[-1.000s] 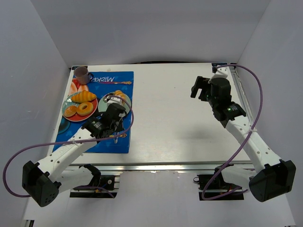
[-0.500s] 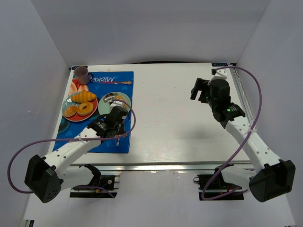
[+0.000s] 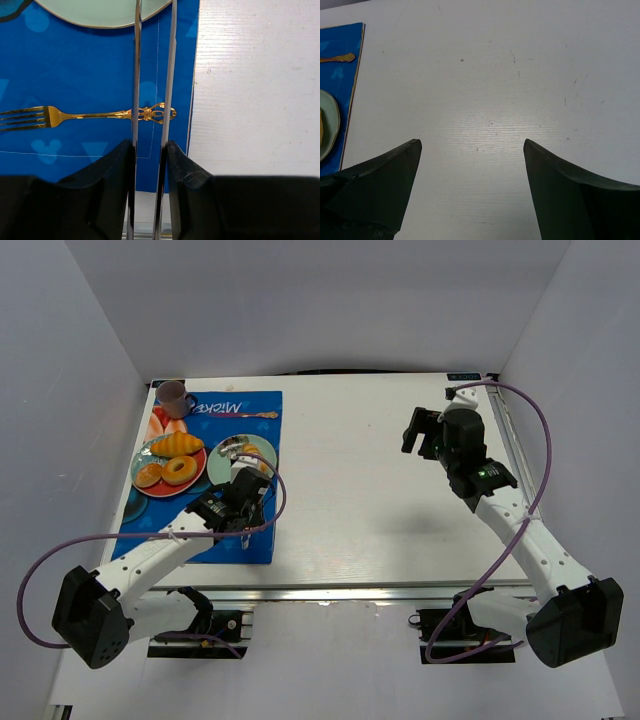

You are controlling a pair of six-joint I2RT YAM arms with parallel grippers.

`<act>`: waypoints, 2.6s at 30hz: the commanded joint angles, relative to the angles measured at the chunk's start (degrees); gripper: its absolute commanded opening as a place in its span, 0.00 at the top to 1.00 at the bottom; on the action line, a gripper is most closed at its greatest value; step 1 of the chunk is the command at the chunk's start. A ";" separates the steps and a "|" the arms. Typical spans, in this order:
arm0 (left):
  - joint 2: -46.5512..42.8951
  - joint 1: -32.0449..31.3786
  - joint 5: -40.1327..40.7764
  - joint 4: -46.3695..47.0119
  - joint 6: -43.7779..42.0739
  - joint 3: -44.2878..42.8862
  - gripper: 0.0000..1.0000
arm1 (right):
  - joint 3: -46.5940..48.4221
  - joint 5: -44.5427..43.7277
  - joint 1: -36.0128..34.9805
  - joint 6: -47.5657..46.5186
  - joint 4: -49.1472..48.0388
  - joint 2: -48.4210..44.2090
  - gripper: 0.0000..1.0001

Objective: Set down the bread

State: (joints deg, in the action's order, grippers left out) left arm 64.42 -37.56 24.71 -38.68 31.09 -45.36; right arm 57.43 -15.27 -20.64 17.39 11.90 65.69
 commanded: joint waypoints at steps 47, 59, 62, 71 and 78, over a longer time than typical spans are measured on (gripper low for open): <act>5.44 -15.78 6.75 25.75 11.10 1.78 1.00 | 0.58 -1.61 1.04 3.27 -3.20 -1.35 0.11; 22.49 -22.03 10.62 21.28 14.17 -3.68 0.72 | -0.74 -1.70 1.22 3.27 -3.29 -1.97 0.11; 24.25 -22.03 11.67 19.44 14.88 -4.47 0.66 | -1.35 -1.26 1.31 3.27 -3.46 -1.97 0.11; 29.45 -22.03 10.18 17.23 14.70 -7.28 0.35 | -1.97 -0.64 1.66 3.53 -3.38 -2.41 0.11; 28.04 -22.03 11.67 13.73 15.67 -8.51 0.11 | 0.31 0.23 2.36 4.41 -1.18 -2.23 0.11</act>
State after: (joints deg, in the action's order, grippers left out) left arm 95.24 -59.44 34.54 -22.55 46.00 -51.27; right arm 55.31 -15.77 -18.85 21.02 10.57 64.77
